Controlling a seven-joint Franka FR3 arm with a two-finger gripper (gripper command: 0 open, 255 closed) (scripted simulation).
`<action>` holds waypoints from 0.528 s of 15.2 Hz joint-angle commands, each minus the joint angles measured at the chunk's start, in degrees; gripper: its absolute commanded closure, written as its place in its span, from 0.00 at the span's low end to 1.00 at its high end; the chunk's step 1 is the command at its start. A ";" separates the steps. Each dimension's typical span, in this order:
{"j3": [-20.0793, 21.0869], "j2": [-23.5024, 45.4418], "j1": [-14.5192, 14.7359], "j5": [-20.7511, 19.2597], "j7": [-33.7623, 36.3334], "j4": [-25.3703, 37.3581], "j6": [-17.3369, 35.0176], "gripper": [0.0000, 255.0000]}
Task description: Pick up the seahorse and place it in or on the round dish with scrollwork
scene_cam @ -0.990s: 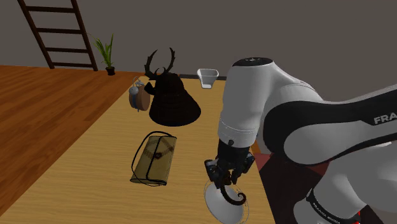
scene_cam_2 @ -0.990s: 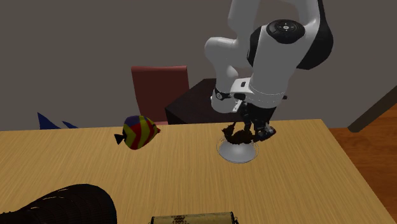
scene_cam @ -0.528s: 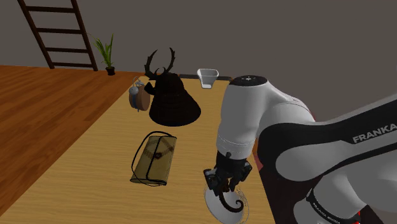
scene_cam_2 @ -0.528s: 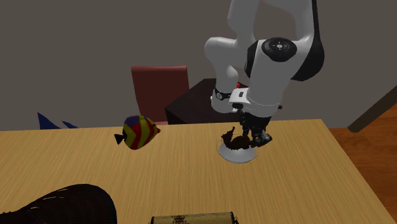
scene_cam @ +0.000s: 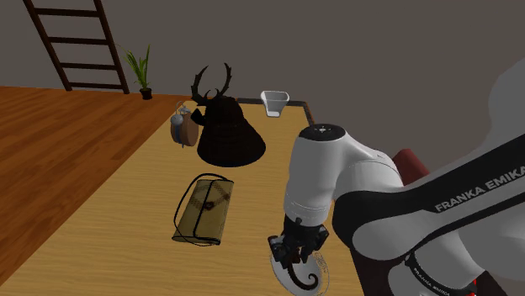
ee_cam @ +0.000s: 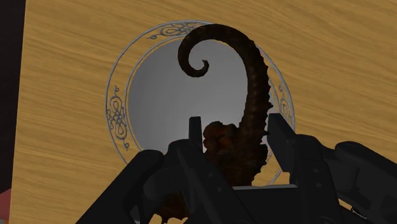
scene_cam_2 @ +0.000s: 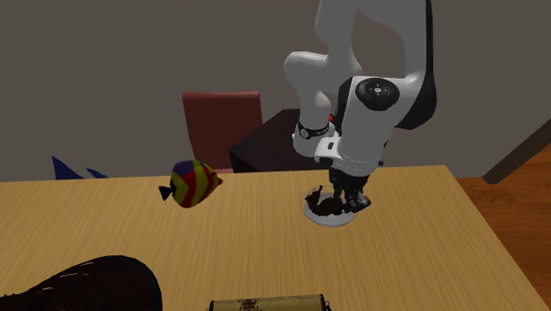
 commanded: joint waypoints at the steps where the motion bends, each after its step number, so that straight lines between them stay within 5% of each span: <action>1: 0.18 0.48 -0.01 0.08 -0.02 -0.26 0.80 1.00; 7: 0.18 0.48 -0.01 0.08 -0.02 -0.25 0.80 1.00; 8: 0.18 0.48 -0.01 0.08 -0.02 -0.25 0.80 0.00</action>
